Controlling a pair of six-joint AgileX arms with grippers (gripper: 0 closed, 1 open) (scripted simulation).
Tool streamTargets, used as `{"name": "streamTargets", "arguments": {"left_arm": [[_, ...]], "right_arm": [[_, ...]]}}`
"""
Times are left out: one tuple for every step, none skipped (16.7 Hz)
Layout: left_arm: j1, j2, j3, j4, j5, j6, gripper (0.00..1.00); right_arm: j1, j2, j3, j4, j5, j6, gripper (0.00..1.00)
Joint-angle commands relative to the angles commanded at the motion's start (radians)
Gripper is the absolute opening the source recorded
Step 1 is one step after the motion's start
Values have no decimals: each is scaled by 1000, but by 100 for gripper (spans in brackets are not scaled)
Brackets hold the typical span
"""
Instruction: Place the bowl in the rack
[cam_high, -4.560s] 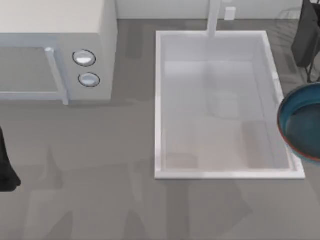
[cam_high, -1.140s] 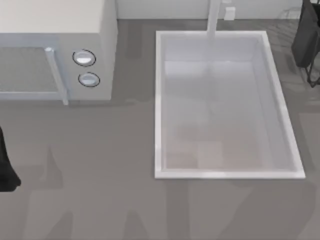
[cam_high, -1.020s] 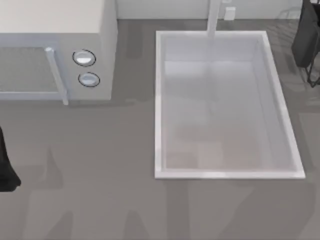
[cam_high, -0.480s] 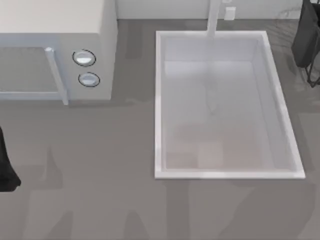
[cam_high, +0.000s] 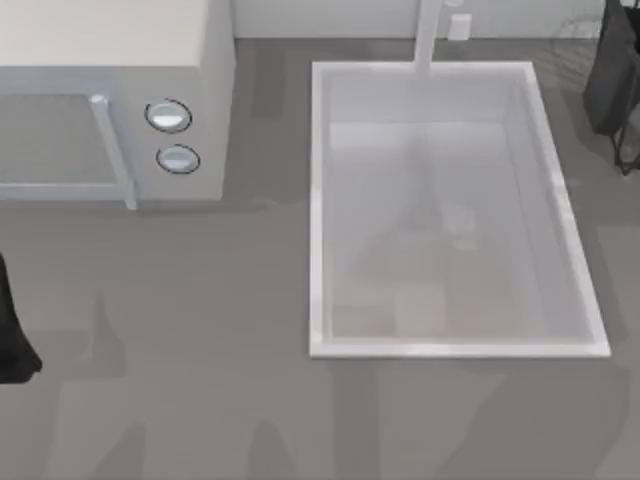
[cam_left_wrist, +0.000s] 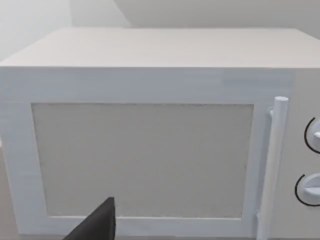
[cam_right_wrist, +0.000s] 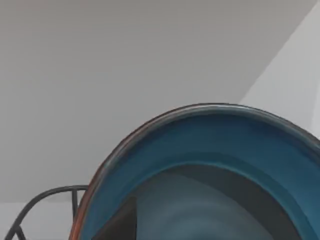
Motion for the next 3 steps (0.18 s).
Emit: {"name": "streamTargets", "arguments": {"left_arm": [[0,0,0,0,0,0,100],[0,0,0,0,0,0,100],[0,0,0,0,0,0,100]], "right_arm": [[0,0,0,0,0,0,100],[0,0,0,0,0,0,100],[0,0,0,0,0,0,100]]}}
